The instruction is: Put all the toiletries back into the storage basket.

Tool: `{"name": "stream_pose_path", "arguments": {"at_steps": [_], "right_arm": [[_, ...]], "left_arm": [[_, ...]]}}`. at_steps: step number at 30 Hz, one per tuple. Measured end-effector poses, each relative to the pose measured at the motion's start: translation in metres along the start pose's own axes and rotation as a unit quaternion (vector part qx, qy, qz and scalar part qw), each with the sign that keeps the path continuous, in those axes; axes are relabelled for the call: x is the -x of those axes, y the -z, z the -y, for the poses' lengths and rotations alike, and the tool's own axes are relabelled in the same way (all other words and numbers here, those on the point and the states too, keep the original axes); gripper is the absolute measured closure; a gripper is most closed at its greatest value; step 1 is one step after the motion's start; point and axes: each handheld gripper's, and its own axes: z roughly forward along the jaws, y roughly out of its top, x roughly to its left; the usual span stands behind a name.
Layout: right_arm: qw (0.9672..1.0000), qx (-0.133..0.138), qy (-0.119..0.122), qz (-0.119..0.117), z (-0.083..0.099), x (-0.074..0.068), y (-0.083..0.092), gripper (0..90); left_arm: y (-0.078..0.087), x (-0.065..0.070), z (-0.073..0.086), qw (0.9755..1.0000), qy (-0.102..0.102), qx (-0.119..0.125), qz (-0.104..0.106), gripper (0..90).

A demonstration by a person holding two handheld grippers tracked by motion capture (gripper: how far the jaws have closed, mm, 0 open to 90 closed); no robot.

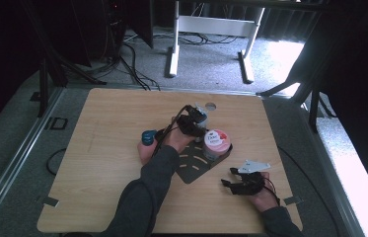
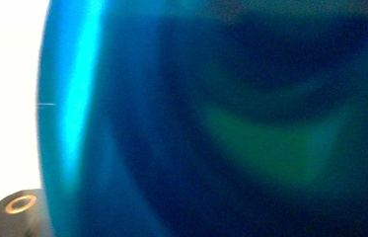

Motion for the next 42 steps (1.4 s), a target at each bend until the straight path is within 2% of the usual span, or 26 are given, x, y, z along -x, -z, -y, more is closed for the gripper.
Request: {"name": "stream_pose_path", "arguments": {"at_steps": [11, 26, 42], "right_arm": [[1.0, 0.0, 0.0, -0.001, 0.0, 0.0, 0.0, 37.3], [1.0, 0.0, 0.0, 0.0, 0.0, 0.0, 0.0, 37.3], [1.0, 0.0, 0.001, 0.0, 0.0, 0.0, 0.0, 37.2]], "left_arm": [[-0.005, 0.0, 0.0, 1.0, 0.008, -0.001, 0.003, 55.1], [-0.01, 0.002, -0.001, 0.9999, 0.004, -0.003, 0.012, 55.0], [-0.012, -0.002, 0.0, 0.9997, 0.004, -0.003, 0.023, 54.0]]}}
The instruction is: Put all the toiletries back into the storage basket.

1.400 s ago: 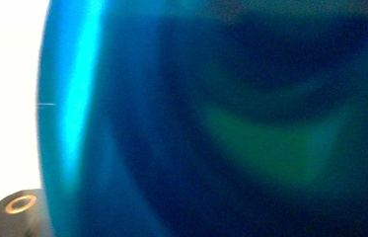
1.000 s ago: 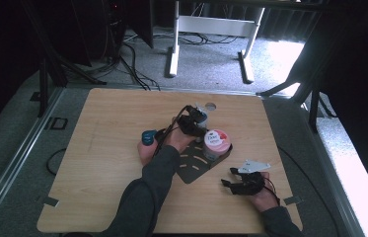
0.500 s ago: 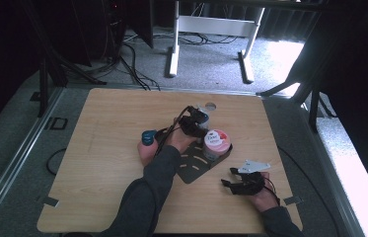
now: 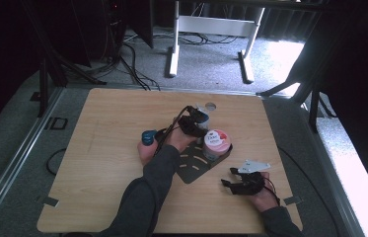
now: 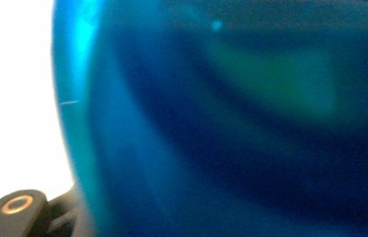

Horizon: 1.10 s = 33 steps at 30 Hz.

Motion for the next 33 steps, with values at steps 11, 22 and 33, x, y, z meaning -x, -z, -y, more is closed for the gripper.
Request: {"name": "stream_pose_path", "arguments": {"at_steps": [11, 22, 33], "right_arm": [[1.0, 0.0, 0.0, 0.0, -0.0001, 0.0, -0.0001, 37.0], [1.0, 0.0, 0.0, 0.0, -0.0001, 0.0001, -0.0003, 37.0], [1.0, 0.0, 0.0, 0.0, -0.0001, 0.0, -0.0003, 37.0]], "left_arm": [[0.0025, -0.0006, 0.0007, 1.0, 0.005, 0.006, 0.005, 51.8], [0.0037, 0.0019, -0.0001, 0.9998, 0.018, 0.002, 0.003, 52.6], [0.0065, 0.0002, 0.0038, 0.9998, 0.018, -0.002, 0.009, 45.7]]}}
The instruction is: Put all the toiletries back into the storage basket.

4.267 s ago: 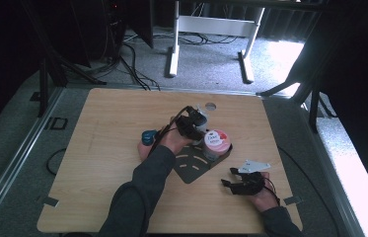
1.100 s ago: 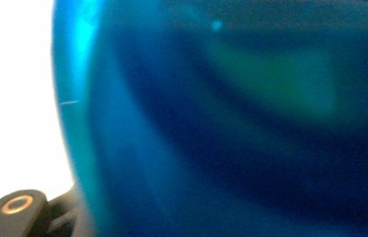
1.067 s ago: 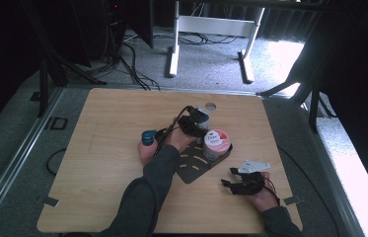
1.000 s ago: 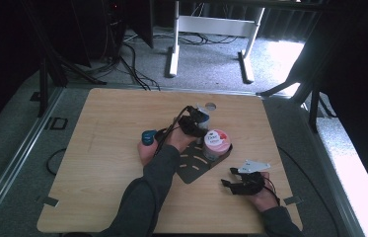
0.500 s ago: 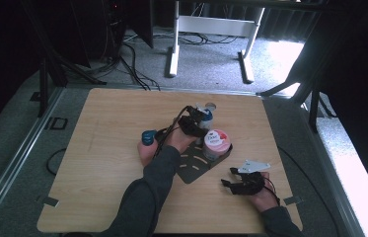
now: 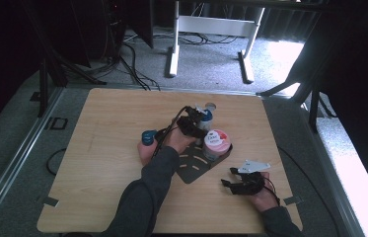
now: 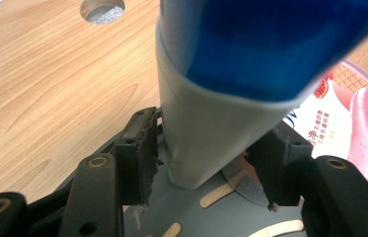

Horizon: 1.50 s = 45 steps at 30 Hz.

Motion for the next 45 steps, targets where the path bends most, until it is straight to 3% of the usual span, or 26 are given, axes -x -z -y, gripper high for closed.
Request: {"name": "stream_pose_path", "arguments": {"at_steps": [12, 29, 45], "right_arm": [[1.0, 0.0, -0.001, 0.0, 0.0, 0.0, 0.0, 37.0], [1.0, 0.0, 0.0, 0.0, 0.0, 0.0, 0.0, 37.0], [1.0, 0.0, -0.001, 0.0, 0.0, 0.0, 0.0, 37.0]], "left_arm": [[0.012, -0.001, 0.006, 0.9999, -0.011, -0.004, -0.007, 44.0], [0.053, 0.015, 0.007, 0.998, -0.06, 0.02, -0.007, 48.0], [0.072, 0.014, 0.019, 0.996, -0.089, 0.001, 0.009, 56.5]]}}
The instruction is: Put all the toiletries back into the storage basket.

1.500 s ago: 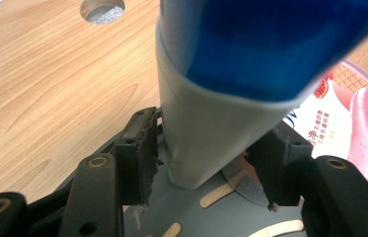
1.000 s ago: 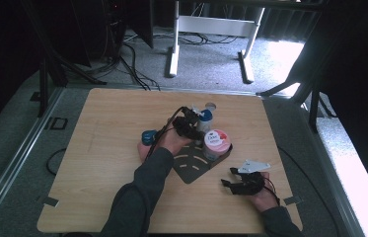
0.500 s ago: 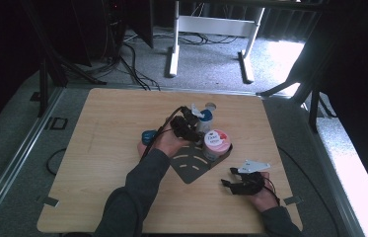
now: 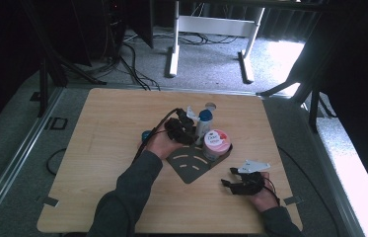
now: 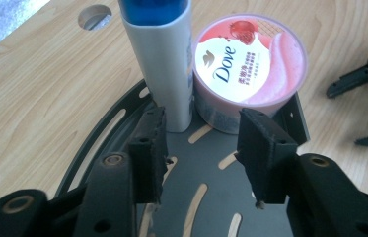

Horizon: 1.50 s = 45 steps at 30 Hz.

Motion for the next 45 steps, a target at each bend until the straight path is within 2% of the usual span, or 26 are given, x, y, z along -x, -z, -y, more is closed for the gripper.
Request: {"name": "stream_pose_path", "arguments": {"at_steps": [3, 4, 9, 15, 19, 21, 23, 35, 41, 45], "right_arm": [[1.0, 0.0, 0.0, 0.0, 0.0, 0.0, 0.0, 37.0], [1.0, 0.0, 0.0, 0.0, 0.0, 0.0, 0.0, 37.0], [1.0, 0.0, 0.0, 0.0, 0.0, 0.0, 0.0, 36.9], [1.0, 0.0, 0.0, 0.001, 0.0, 0.0, 0.0, 36.9], [1.0, 0.0, 0.0, 0.001, 0.0, 0.0, 0.0, 36.9], [1.0, 0.0, 0.0, 0.001, 0.0, 0.0, 0.0, 36.9], [1.0, 0.0, 0.0, 0.001, 0.0, 0.0, 0.0, 36.9], [1.0, 0.0, 0.0, 0.001, 0.0, 0.0, 0.0, 36.9], [1.0, 0.0, 0.0, 0.001, 0.0, 0.0, 0.0, 36.9], [1.0, 0.0, 0.0, 0.001, 0.0, 0.0, 0.0, 36.9]], "left_arm": [[0.004, 0.001, 0.001, 1.0, -0.006, 0.001, 0.0, 58.2], [0.009, 0.001, 0.002, 0.9999, -0.015, 0.002, -0.002, 60.5], [0.015, -0.001, 0.006, 0.9998, -0.022, 0.0, 0.0, 65.9], [0.025, -0.004, 0.011, 0.9993, -0.037, -0.004, -0.008, 71.3], [0.034, -0.008, 0.013, 0.999, -0.038, -0.002, -0.022, 80.9], [0.034, -0.008, 0.013, 0.999, -0.038, -0.002, -0.022, 82.4], [0.04, -0.013, 0.018, 0.999, -0.037, -0.004, -0.023, 89.0], [0.063, -0.031, 0.036, 0.9991, -0.024, -0.016, -0.032, 89.6], [0.066, -0.038, 0.044, 0.9985, -0.02, -0.037, -0.036, 89.6], [0.066, -0.04, 0.046, 0.9988, -0.016, -0.036, -0.031, 89.6]]}}
